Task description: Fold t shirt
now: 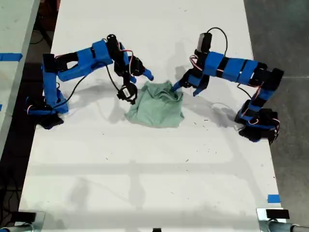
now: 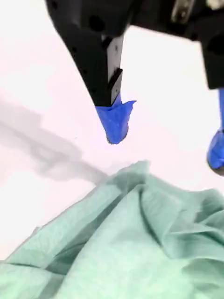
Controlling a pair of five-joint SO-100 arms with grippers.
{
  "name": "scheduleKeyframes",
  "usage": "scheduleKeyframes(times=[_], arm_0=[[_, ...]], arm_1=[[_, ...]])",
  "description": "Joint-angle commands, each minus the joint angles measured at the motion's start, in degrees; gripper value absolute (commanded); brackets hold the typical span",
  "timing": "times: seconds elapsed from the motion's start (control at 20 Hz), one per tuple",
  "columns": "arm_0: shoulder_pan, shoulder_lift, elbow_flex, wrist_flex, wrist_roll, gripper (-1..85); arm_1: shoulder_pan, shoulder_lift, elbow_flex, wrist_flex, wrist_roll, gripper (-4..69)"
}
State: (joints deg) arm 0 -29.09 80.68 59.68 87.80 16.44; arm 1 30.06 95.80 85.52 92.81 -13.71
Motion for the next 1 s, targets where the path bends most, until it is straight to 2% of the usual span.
scheduleKeyframes(times=[0.0, 0.05, 0.15, 0.2, 0.3, 0.35, 0.4, 0.45, 0.55, 0.6, 0.7, 0.95], arm_0=[[-0.7, 24.61, 4.57, 1.67, -1.67, 0.1], [0.35, 33.66, 9.93, 1.32, -2.37, 0.1], [5.8, 54.76, 30.15, -4.31, -5.63, 0.1], [10.11, 67.59, 44.82, -10.63, -8.35, 0.0], [17.31, 96.94, 78.75, -27.16, -13.36, 0.0], [18.81, 112.06, 94.13, -31.46, -14.94, 0.0], [18.46, 126.47, 107.67, -31.29, -15.82, 0.0], [18.72, 124.37, 111.45, -30.23, -16.52, 0.0], [19.95, 125.77, 121.03, -33.66, -15.12, 0.0], [20.3, 126.04, 122.7, -32.78, -14.68, 0.0], [20.39, 126.04, 124.01, -32.17, -14.5, 0.0], [20.39, 126.04, 124.37, -31.55, -15.82, 0.0]], arm_1=[[-2.64, 20.13, 3.52, 5.19, 2.2, 39.4], [-3.96, 28.74, 8.35, 5.54, 2.46, 35.2], [-8.09, 49.83, 21.53, 5.36, 5.63, 1.7], [-10.81, 62.49, 30.32, 3.6, 9.67, -1.0], [-16.88, 89.03, 50.19, -2.99, 14.33, -1.0], [-19.07, 101.87, 60.56, -6.68, 14.33, -1.0], [-20.21, 105.64, 67.85, -8.0, 14.33, -1.0], [-20.21, 104.59, 70.93, -8.88, 13.18, -1.0], [-19.95, 105.21, 78.49, -9.4, 11.34, -1.1], [-18.9, 105.21, 81.83, -7.73, 9.84, -1.1], [-16.26, 105.29, 86.4, -8.96, 4.92, -1.1], [-16.88, 105.29, 88.68, -10.11, 6.33, -1.1]])
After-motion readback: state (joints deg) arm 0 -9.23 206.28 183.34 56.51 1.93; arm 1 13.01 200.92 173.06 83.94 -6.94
